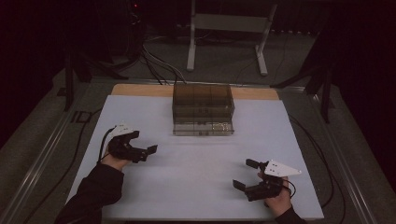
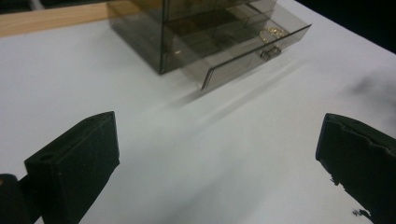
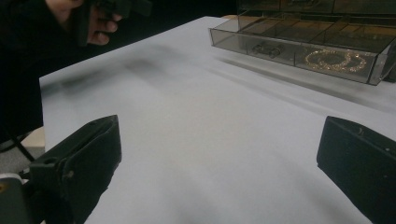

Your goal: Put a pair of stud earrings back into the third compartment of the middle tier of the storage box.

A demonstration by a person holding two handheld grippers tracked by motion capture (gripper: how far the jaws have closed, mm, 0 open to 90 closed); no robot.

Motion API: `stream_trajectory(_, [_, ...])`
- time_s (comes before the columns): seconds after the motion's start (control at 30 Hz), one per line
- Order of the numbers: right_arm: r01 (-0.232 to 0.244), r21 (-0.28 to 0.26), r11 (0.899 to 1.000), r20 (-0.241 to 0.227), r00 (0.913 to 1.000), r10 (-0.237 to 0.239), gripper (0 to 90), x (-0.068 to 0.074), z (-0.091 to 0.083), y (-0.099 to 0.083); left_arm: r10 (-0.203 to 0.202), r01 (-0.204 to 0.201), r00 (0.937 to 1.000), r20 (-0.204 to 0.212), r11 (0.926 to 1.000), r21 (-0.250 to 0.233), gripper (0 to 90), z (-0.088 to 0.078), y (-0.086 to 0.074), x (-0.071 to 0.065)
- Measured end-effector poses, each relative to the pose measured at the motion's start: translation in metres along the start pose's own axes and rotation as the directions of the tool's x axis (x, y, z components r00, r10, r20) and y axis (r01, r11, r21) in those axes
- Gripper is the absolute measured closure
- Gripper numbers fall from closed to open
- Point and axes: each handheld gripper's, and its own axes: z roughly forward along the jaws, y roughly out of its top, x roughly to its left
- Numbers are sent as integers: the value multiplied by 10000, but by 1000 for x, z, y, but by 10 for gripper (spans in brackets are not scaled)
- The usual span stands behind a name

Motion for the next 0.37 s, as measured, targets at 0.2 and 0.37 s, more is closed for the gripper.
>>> stream_trajectory(0.2, [39, 35, 10000, -1, 10000, -39, 0, 1, 1, 0, -194, 194, 9998, -42, 9998, -34, 6, -14, -32, -1])
stream_trajectory(0.37, [43, 72, 10000, -23, 10000, -43, 0, 1, 2, 0, -260, 255, 9992, -301, 9995, -164, 6, -24, -58, -2])
